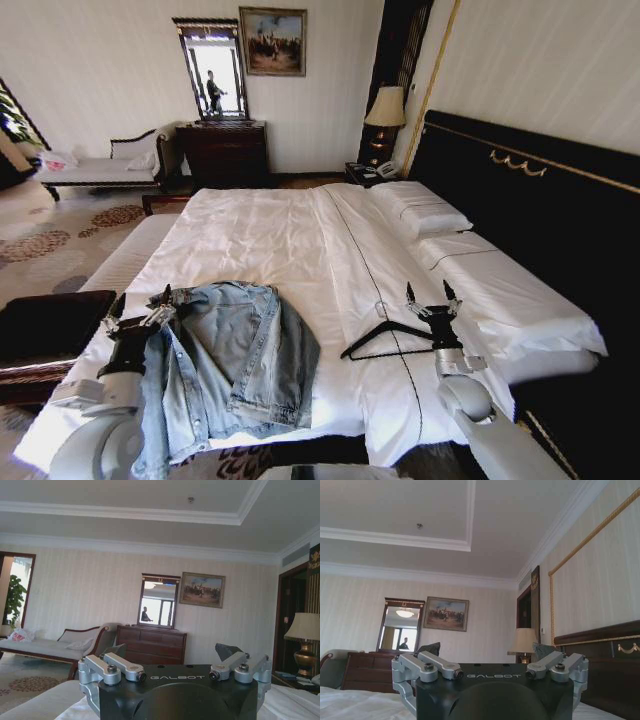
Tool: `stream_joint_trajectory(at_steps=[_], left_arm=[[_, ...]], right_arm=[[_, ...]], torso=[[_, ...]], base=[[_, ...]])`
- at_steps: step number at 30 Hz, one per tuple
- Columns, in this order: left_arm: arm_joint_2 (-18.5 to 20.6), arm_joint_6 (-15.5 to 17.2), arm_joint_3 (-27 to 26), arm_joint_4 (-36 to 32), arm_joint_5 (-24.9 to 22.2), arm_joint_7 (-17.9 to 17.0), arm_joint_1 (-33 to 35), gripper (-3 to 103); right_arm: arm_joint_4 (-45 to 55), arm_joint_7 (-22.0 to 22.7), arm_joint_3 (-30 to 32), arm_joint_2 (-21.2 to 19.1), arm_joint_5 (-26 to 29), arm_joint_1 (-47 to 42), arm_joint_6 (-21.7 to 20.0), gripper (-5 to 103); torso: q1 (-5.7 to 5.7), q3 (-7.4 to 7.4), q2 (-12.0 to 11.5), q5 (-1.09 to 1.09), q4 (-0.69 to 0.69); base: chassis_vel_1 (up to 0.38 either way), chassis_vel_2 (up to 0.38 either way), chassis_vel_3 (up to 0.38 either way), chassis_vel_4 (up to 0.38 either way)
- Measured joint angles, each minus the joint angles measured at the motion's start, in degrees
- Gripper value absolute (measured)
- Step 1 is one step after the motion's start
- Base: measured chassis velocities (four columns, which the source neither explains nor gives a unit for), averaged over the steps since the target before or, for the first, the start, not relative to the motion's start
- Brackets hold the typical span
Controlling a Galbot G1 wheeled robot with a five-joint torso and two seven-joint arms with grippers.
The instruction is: Pick up the clothes from the bed and hang them on the clothes hanger.
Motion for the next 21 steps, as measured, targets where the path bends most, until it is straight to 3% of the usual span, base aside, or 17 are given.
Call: stream_joint_trajectory(at_steps=[8, 21], left_arm=[[-0.63, -0.19, -0.16, -0.06, 0.48, 0.05, 0.08, 100], [-1.98, -1.38, 0.33, 0.95, 0.74, 0.26, -0.9, 100]], right_arm=[[-0.7, -0.29, -2.02, -0.14, 1.74, 0.5, 0.08, 100], [-3.11, 0.75, -7.27, -7.02, 1.01, 4.35, 0.17, 100]], torso=[[-0.02, 0.0, 0.0, 0.02, -0.01], [-0.01, 0.0, 0.0, 0.01, 0.0]], base=[[0.0, 0.0, 0.0, 0.0], [0.0, 0.0, 0.0, 0.0]])
